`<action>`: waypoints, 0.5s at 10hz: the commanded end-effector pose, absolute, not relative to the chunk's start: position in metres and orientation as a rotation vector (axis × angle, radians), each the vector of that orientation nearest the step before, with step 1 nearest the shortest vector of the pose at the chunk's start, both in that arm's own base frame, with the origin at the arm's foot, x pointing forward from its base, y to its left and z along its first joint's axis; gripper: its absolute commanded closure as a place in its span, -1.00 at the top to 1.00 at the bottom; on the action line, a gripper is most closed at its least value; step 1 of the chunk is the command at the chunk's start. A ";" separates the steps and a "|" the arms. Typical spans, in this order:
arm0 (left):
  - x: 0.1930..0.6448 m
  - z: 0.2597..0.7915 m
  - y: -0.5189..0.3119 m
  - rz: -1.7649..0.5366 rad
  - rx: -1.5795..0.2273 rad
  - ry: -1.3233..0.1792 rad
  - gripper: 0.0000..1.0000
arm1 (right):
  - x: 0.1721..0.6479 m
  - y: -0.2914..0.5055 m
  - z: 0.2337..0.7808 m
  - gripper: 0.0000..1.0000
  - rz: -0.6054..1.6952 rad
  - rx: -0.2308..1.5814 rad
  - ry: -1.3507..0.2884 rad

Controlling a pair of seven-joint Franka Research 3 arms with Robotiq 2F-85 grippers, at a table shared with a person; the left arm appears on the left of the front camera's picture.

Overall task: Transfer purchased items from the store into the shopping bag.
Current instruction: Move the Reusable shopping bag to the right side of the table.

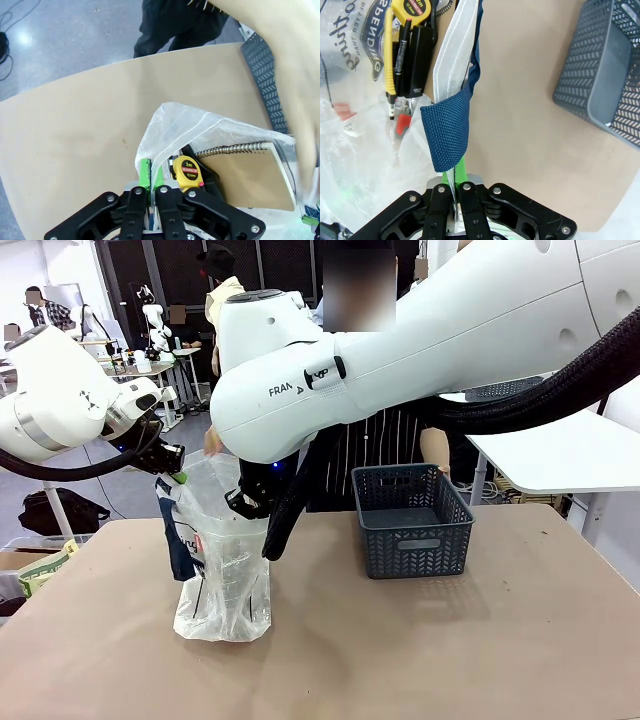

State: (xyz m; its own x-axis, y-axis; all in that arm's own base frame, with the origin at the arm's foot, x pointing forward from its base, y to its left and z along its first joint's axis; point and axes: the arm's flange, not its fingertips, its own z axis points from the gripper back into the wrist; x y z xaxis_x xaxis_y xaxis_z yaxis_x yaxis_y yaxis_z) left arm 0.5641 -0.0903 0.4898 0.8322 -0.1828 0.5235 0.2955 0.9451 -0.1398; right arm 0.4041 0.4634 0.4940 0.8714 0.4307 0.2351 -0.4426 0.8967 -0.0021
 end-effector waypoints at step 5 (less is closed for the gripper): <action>0.561 0.492 -0.100 -0.370 -0.231 -0.506 -1.00 | 0.394 0.488 0.510 -1.00 0.603 -0.019 -0.324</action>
State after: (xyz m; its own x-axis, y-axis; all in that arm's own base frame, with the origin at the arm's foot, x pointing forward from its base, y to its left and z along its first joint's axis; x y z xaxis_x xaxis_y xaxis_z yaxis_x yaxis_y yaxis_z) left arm 0.5623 -0.0989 0.4895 0.8230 -0.2314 0.5188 0.3407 0.9318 -0.1250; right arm 0.3940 0.4768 0.5037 0.8216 0.5013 0.2714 -0.5071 0.8602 -0.0540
